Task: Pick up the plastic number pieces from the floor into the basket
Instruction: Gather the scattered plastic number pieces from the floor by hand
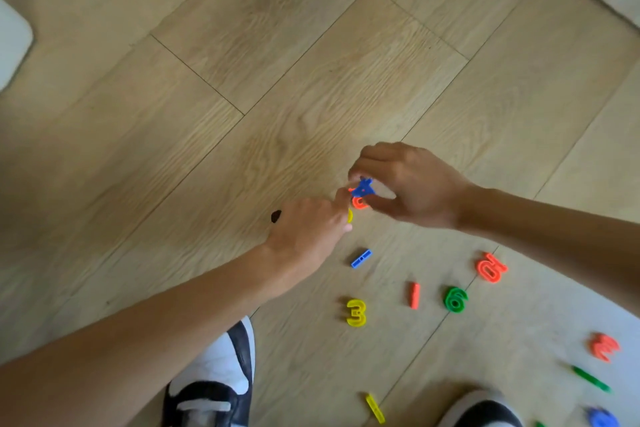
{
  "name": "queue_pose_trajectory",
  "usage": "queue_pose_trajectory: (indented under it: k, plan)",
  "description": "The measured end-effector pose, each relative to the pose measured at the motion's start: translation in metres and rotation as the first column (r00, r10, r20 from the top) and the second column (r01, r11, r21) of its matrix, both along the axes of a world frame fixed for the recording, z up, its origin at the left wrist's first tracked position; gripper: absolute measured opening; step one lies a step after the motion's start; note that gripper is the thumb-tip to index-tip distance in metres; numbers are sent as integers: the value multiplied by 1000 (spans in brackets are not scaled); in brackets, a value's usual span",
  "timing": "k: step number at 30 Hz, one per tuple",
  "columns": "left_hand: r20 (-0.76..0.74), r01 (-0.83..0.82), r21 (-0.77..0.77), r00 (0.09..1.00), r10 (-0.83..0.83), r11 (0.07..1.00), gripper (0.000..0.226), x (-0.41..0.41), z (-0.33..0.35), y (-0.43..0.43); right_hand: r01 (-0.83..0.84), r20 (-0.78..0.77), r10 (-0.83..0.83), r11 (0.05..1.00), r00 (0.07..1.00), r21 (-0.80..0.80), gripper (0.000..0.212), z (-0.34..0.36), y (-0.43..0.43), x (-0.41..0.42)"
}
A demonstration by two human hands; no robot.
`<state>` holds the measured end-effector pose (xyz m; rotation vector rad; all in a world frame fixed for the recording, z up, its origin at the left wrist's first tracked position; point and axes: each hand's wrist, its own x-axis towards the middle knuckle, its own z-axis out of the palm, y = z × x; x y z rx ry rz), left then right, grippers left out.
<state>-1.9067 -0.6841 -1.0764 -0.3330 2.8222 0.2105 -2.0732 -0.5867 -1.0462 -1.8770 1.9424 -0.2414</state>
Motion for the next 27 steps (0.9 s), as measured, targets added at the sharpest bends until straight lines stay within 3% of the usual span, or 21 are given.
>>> queue_pose_trajectory:
  k: [3,7,11,12,13,15,16,18,20,22,25,27]
  plan:
    - [-75,-79,172,993,93,982,33,4,4,-8,-53,-71,50,998,996,-30,14,-3,1,12]
    - [-59,-174,351,976,208,920,30,10,11,-19,-89,-142,89,996,986,10,11,-9,2,15]
    - [18,-311,571,930,367,760,31,9,13,-31,-84,-156,83,996,984,2,14,-15,6,17]
    - [65,-367,646,900,430,670,33,8,12,-34,-89,-144,88,996,986,-1,16,-17,6,17]
    - [139,-432,738,849,510,518,35,8,12,-37,-94,-132,94,996,987,6,17,-18,7,16]
    - [361,-514,851,720,593,107,36,7,12,-41,-84,-110,84,996,990,8,15,-18,7,14]
    - [468,-526,847,678,566,-70,37,7,12,-42,-45,-63,44,999,997,-14,13,-16,7,13]
    - [603,-522,797,648,465,-304,36,8,11,-42,116,133,-106,990,985,-76,9,-7,5,12]
    - [664,-484,736,650,369,-472,32,8,12,-40,298,358,-226,941,906,-160,14,8,1,14]
    - [673,-420,679,685,280,-603,27,6,15,-35,359,467,-230,909,854,-209,15,26,-1,21]
    - [657,-337,604,723,213,-722,32,-1,22,-27,311,480,-183,929,858,-201,14,43,-1,36]
    - [660,-332,587,725,198,-738,47,-5,25,-24,297,452,-181,934,874,-200,13,45,0,43]
